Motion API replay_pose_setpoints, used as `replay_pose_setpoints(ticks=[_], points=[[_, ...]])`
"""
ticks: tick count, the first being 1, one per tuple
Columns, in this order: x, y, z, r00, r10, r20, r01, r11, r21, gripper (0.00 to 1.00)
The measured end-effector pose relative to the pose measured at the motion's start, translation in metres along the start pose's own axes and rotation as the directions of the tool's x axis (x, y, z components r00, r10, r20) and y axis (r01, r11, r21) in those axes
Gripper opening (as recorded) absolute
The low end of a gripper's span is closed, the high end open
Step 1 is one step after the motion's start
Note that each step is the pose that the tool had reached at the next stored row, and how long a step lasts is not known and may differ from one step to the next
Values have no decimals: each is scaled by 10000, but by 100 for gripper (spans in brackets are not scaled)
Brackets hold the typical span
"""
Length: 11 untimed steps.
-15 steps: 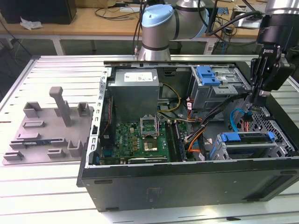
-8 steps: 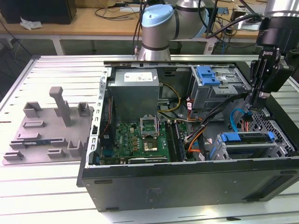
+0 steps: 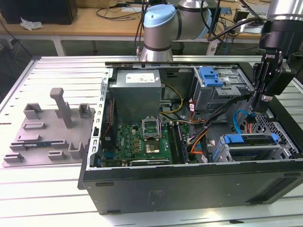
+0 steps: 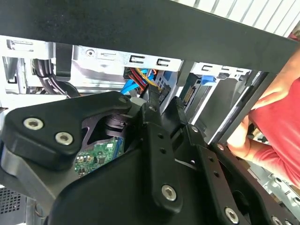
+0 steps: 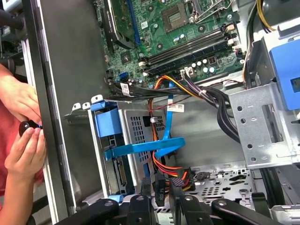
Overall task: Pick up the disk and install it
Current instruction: 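Insert the first disk wire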
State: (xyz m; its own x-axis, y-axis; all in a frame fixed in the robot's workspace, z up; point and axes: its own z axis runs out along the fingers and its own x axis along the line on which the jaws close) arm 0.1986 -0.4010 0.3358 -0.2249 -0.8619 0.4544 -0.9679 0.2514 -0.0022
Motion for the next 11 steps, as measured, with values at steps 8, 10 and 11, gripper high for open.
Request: replay_pose_setpoints(ticks=[8, 10, 11], points=[[-3, -20, 17, 9999, 109, -13, -109, 9999, -52, 29], [0, -23, 24, 9999, 171, -15, -171, 9998, -83, 29], [1, -23, 25, 9998, 183, -15, -184, 9998, -89, 29]])
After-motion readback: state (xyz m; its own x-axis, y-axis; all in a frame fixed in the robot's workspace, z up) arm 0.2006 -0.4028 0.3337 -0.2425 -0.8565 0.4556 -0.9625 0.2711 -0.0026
